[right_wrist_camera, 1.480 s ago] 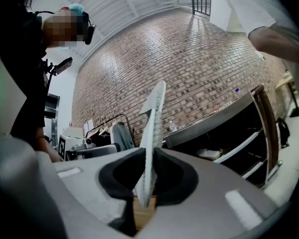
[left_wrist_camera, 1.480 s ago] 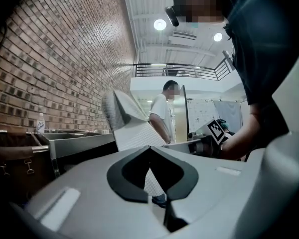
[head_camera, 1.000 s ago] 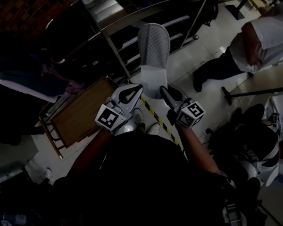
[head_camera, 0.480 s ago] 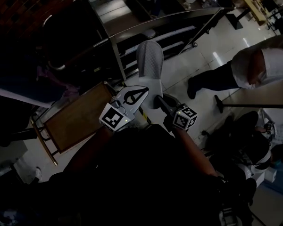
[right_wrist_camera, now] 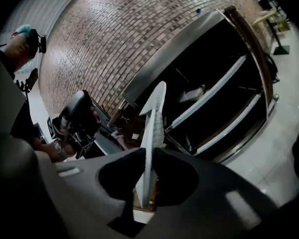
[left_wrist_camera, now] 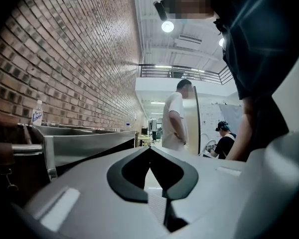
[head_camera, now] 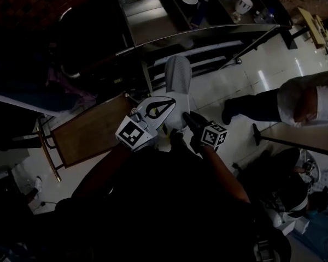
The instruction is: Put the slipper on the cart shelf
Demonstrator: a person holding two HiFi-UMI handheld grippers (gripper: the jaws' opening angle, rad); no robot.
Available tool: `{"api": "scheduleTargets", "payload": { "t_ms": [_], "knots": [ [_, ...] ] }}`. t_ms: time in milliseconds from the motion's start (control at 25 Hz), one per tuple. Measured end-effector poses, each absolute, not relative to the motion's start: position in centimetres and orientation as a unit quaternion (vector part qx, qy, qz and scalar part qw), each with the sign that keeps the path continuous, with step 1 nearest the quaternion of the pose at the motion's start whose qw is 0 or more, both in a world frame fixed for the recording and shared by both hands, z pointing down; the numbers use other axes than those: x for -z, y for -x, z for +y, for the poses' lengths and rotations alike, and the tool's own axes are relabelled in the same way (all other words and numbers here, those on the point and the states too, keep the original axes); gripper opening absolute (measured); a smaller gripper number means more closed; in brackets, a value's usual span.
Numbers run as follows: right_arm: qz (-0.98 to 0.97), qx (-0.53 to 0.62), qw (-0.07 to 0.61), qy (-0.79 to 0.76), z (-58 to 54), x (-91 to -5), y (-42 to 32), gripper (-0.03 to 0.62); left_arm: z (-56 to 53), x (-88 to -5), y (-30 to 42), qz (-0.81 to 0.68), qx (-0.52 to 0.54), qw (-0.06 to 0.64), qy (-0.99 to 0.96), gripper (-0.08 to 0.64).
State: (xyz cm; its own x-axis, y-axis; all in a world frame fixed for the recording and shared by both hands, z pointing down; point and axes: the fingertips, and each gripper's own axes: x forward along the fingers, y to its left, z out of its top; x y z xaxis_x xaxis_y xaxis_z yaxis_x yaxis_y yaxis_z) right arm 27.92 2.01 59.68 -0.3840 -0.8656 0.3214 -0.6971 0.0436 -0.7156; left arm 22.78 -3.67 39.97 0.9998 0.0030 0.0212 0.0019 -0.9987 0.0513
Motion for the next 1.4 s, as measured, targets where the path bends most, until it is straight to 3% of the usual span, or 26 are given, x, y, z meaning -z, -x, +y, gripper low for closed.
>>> {"api": "scheduleTargets", "payload": {
  "t_ms": [560,1400],
  "knots": [
    [0.764,0.463,0.066,0.444,-7.7,-62.9,-35.7,0.057,-7.6,-41.0,-31.3,-0.111,-0.054,0.025,-0.992,0.000],
    [0.767,0.432,0.043,0.473,-22.5,-67.3,-36.4,0.058,-13.1,-45.7,-29.7,-0.146,-0.056,0.069,-0.985,0.000]
  ]
}}
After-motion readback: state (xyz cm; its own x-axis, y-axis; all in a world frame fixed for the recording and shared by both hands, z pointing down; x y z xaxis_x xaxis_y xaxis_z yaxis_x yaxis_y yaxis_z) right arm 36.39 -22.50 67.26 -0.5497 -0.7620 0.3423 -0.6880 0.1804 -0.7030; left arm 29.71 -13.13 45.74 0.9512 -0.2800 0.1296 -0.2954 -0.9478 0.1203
